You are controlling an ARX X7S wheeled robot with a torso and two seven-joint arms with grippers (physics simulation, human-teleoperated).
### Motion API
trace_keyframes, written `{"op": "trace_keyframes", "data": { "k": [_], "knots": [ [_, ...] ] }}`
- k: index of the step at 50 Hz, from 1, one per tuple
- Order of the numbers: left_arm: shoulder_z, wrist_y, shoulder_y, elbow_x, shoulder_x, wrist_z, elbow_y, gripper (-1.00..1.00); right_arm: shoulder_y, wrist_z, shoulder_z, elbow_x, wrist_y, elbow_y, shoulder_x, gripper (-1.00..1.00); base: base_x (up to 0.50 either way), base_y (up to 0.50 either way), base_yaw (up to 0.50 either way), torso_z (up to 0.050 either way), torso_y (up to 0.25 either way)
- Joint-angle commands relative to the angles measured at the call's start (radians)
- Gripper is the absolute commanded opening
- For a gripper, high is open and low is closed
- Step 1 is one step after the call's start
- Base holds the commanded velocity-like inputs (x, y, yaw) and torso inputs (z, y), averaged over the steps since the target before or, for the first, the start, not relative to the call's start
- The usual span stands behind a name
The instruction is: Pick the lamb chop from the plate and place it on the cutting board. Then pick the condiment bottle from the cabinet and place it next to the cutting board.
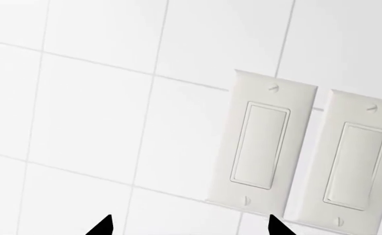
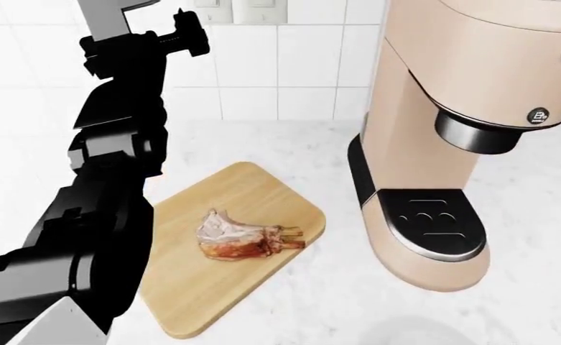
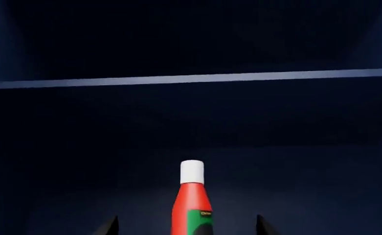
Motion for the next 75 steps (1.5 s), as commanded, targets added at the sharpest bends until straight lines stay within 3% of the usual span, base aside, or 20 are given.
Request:
{"op": "trace_keyframes", "data": {
  "k": [1,10,19,43,75],
  "knots": [
    [0.008,-0.001,0.000,-0.001,0.001,0.000,0.000,1.00,0.012,-0.136,0.059,-0.103,0.136,0.222,-0.124,1.00,0.00,0.00,0.00,0.000,0.000],
    [0.014,-0.003,0.001,-0.001,0.001,0.001,0.000,1.00,0.019,-0.222,0.193,-0.239,0.310,0.394,-0.242,1.00,0.00,0.00,0.00,0.000,0.000],
    [0.020,-0.003,0.001,-0.001,0.001,0.000,0.000,1.00,0.013,-0.329,0.225,-0.364,0.376,0.523,-0.300,1.00,0.00,0.00,0.00,0.000,0.000],
    [0.031,-0.002,0.003,-0.003,0.002,-0.002,0.000,1.00,-0.010,-0.613,0.143,-0.606,0.313,0.871,-0.393,1.00,0.00,0.00,0.00,0.000,0.000],
    [0.023,0.001,0.003,-0.004,0.001,0.003,0.000,1.00,-0.149,-0.683,0.148,-0.583,0.335,1.077,-0.434,1.00,0.00,0.00,0.00,0.000,0.000]
  ]
}}
